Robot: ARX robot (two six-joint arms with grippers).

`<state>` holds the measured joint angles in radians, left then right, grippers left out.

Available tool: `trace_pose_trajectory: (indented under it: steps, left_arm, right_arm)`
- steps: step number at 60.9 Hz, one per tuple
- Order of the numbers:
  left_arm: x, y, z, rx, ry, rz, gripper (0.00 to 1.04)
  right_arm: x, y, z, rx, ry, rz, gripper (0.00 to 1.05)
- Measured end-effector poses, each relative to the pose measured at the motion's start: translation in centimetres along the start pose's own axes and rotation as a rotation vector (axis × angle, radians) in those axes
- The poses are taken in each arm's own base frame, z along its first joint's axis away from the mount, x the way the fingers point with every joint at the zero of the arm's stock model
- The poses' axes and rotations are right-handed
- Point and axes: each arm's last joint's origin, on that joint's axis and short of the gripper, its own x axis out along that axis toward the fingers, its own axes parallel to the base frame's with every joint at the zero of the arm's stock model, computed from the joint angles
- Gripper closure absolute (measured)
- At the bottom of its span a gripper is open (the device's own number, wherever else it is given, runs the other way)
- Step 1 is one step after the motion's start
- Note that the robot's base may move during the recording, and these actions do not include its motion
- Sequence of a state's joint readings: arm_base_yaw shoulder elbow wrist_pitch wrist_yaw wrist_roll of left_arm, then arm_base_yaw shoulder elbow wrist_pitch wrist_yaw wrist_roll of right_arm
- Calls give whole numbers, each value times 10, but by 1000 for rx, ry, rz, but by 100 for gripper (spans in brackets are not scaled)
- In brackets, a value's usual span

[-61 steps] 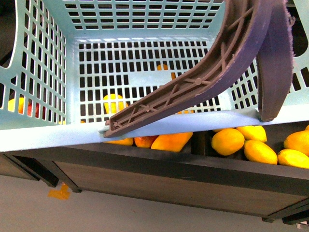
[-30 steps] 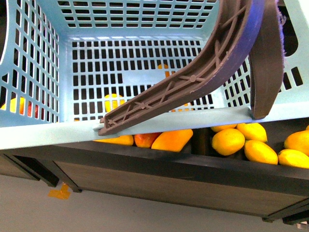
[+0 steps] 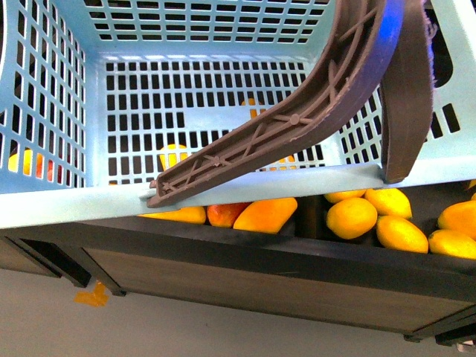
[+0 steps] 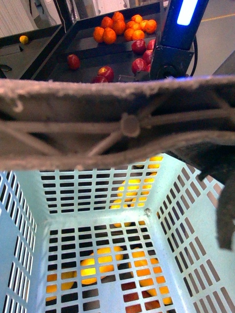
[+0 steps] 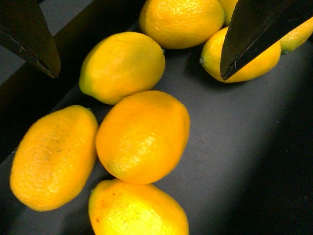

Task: Pick lemon and mango into basket

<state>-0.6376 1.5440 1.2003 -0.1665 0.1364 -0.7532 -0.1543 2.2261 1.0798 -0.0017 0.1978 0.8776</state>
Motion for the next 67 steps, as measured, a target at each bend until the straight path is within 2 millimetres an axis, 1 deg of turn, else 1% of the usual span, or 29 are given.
trace_pose_trajectory:
  steps: [5, 16, 40, 47, 67]
  left_arm:
    - [0, 0, 0, 0, 1, -1, 100]
    - [0, 0, 0, 0, 1, -1, 100]
    - [0, 0, 0, 0, 1, -1, 100]
    - [0, 0, 0, 0, 1, -1, 100]
    - [0, 0, 0, 0, 1, -1, 100]
  right_arm:
    - [6, 9, 4, 20, 1, 1, 9]
    - [17, 15, 7, 43, 9, -15, 9]
    - [36, 21, 6, 63, 19, -42, 9]
    - [46, 21, 6, 66, 24, -58, 9]
    - [64, 25, 18, 101, 18, -66, 9]
